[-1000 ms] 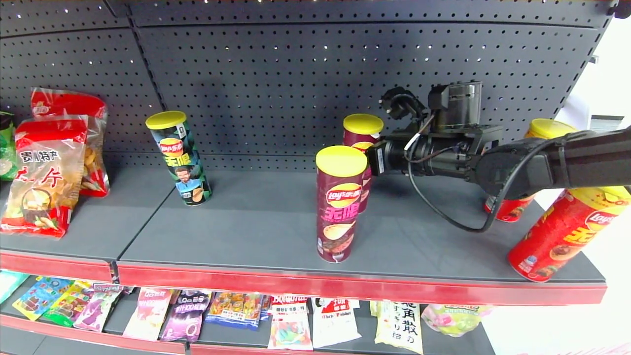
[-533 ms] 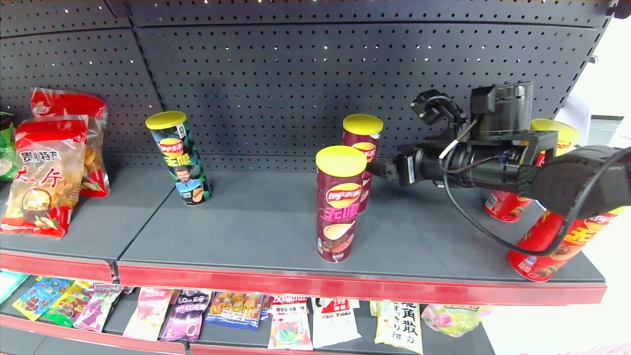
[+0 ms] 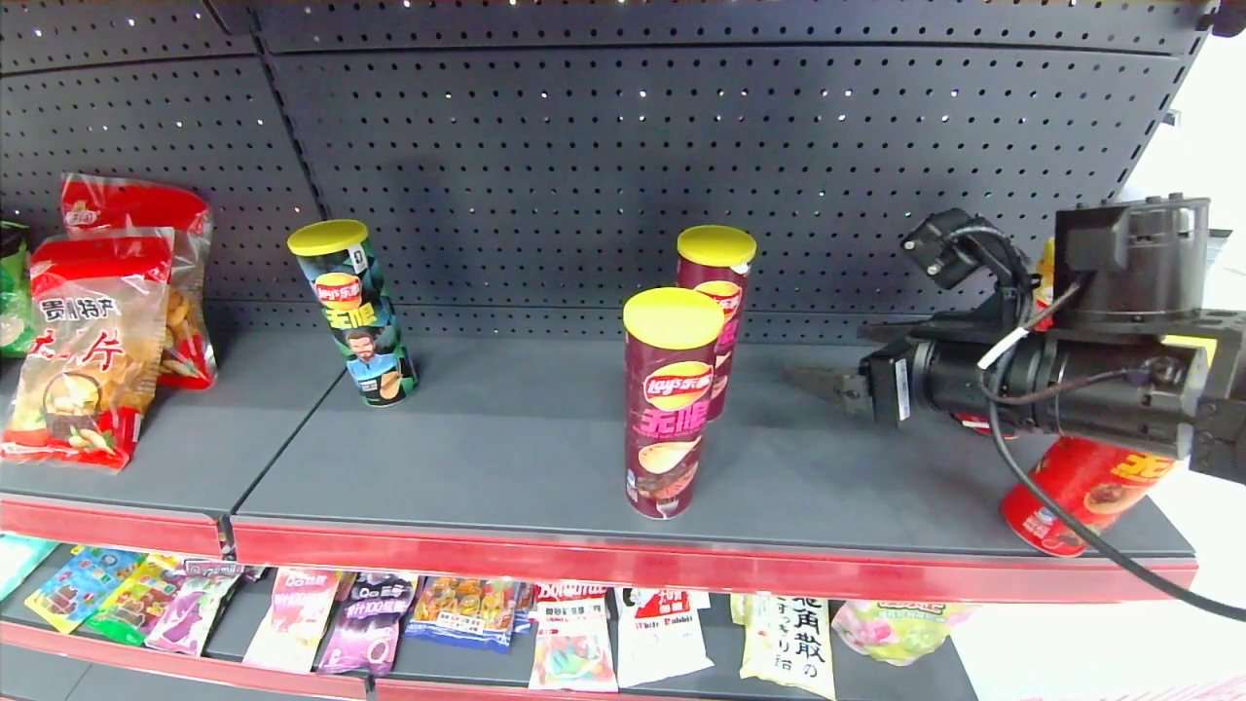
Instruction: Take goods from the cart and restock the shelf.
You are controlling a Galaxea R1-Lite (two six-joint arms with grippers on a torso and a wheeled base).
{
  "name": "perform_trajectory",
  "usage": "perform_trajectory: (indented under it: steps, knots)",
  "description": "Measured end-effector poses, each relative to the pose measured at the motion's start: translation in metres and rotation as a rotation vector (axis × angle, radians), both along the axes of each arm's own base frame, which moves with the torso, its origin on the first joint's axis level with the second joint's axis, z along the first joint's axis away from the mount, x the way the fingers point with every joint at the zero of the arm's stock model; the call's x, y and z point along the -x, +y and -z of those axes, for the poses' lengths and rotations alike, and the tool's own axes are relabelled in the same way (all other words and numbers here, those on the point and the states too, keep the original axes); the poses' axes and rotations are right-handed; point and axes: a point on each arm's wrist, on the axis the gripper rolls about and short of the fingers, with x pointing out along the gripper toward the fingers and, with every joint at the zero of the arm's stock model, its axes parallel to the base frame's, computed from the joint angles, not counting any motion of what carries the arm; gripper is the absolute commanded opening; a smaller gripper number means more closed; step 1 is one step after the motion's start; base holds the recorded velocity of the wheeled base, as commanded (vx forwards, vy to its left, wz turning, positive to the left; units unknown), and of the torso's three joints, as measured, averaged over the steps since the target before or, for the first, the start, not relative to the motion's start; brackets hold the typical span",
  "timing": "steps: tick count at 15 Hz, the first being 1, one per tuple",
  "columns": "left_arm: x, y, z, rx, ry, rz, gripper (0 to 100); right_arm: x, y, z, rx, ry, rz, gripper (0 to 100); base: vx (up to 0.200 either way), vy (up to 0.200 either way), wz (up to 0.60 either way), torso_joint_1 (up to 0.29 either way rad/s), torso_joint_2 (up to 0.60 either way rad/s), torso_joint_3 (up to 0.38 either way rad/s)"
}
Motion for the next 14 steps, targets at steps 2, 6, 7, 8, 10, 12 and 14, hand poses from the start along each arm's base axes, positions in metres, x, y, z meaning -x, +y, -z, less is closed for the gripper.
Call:
perform_trajectory:
  steps: [2,6,7,8,10,12,14]
  knots:
    - [0.0,0.0,0.0,-0.001,0.0,0.0,100,0.015,-0.005,0.0,0.001,0.0,-0.006,100,0.0,0.0,0.0,0.0,0.0,0.0]
    - [0.0,0.0,0.0,-0.002,-0.001,0.001,100,0.056,-0.011,0.005,0.007,0.002,-0.045,100,0.0,0.0,0.0,0.0,0.0,0.0]
    - [0.0,0.0,0.0,-0.001,-0.001,0.002,100,0.067,-0.015,0.008,0.014,0.005,-0.042,100,0.0,0.0,0.0,0.0,0.0,0.0]
    - [0.0,0.0,0.0,-0.001,-0.001,0.002,100,0.077,-0.019,0.01,0.018,0.001,-0.035,100,0.0,0.0,0.0,0.0,0.0,0.0]
    - [0.0,0.0,0.0,-0.001,-0.001,0.002,100,0.098,-0.031,0.013,0.022,-0.022,0.003,100,0.0,0.0,0.0,0.0,0.0,0.0]
    - [0.0,0.0,0.0,-0.001,-0.001,0.002,100,0.117,-0.054,0.017,0.027,-0.051,0.119,100,0.0,0.0,0.0,0.0,0.0,0.0]
    - [0.0,0.0,0.0,-0.001,0.0,0.003,100,0.136,-0.081,0.025,0.035,-0.07,0.265,100,0.0,0.0,0.0,0.0,0.0,0.0]
